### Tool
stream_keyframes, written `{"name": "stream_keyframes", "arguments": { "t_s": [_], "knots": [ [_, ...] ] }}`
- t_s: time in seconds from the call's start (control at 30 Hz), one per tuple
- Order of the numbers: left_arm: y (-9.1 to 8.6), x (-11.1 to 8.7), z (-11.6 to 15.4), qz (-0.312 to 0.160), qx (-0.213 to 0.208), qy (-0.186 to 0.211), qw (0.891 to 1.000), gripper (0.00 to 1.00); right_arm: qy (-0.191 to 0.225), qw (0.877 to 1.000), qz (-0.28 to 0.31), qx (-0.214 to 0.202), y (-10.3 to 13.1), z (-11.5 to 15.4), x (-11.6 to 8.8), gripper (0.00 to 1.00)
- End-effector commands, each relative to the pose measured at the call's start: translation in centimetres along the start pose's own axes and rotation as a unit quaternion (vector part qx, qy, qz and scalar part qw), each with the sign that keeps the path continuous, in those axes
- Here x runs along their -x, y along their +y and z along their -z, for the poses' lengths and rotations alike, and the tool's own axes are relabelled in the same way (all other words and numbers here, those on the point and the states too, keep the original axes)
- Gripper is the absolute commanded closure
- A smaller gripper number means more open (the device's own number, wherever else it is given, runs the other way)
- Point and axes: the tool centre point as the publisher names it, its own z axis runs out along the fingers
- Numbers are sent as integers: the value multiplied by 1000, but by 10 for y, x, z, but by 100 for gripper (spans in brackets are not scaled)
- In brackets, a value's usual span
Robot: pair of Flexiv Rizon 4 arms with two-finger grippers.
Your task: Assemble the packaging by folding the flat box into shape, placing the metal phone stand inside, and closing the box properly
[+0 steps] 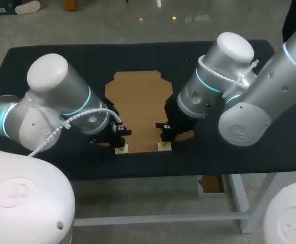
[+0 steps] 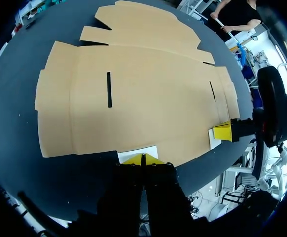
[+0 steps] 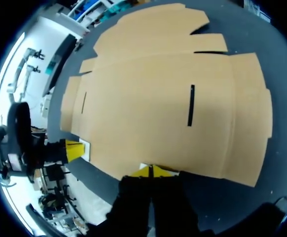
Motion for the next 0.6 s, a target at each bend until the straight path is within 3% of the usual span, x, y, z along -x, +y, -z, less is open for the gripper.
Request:
{"name": "stream_keyframes", "arguments": {
  "t_s": [0.03,0.23,0.6],
  "knots": [
    [-3,0,-9,2,4,-23,1000,100,-14,1000,-1,9,-4,-14,5,100],
    [-4,2,-3,4,0,-27,1000,100,-13,1000,-1,14,-2,-8,7,100],
    [-10,10,35,1,5,11,1000,100,49,998,16,21,7,32,18,100]
  ]
}}
